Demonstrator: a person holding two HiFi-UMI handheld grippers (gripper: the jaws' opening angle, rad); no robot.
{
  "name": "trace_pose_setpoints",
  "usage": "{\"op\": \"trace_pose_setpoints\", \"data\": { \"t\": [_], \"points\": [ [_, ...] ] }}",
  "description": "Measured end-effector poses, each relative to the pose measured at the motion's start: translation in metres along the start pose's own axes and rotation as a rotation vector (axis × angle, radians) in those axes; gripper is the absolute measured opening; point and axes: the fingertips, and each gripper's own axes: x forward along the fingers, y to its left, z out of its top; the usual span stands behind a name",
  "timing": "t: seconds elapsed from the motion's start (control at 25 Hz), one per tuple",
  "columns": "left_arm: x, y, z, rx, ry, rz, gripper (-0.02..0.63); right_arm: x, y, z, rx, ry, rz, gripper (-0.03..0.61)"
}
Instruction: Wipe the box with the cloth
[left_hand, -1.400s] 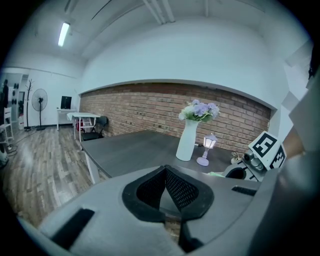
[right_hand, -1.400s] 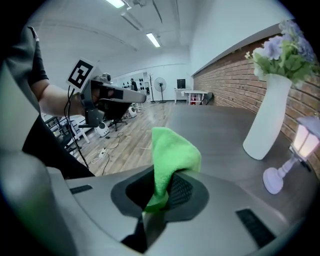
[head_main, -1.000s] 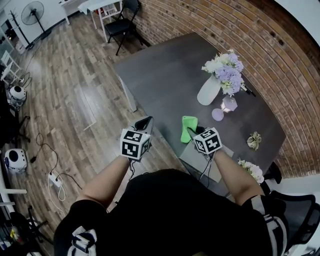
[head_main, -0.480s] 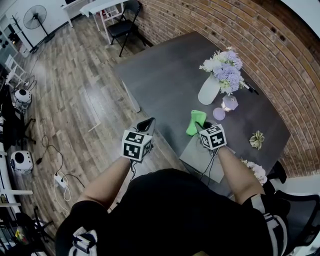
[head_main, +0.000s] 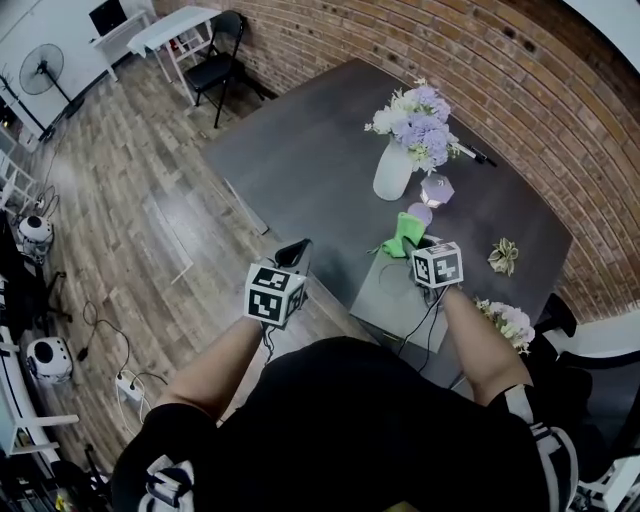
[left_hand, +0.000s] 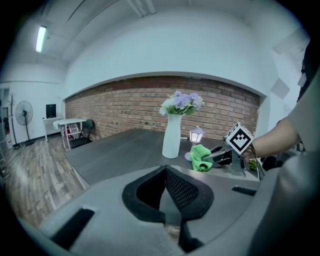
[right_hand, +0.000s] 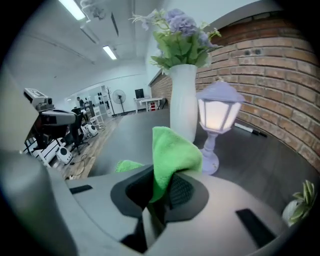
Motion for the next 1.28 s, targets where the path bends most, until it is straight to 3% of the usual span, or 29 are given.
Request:
{"op": "trace_pose_setpoints", "data": {
  "t": [0.76,1.28],
  "points": [
    [0.041,-0.082,0.007,0.070,0.006,-0.213,0.008,-0.101,-0.098,-0.091,0.201,0.040,-0.307,0.044],
    [0.043,-0.111,0.003,0.079,0.003,-0.263,0.008,-0.143,-0.120,-0.121,0.230,0.066,-0.441,0.044]
  ]
}}
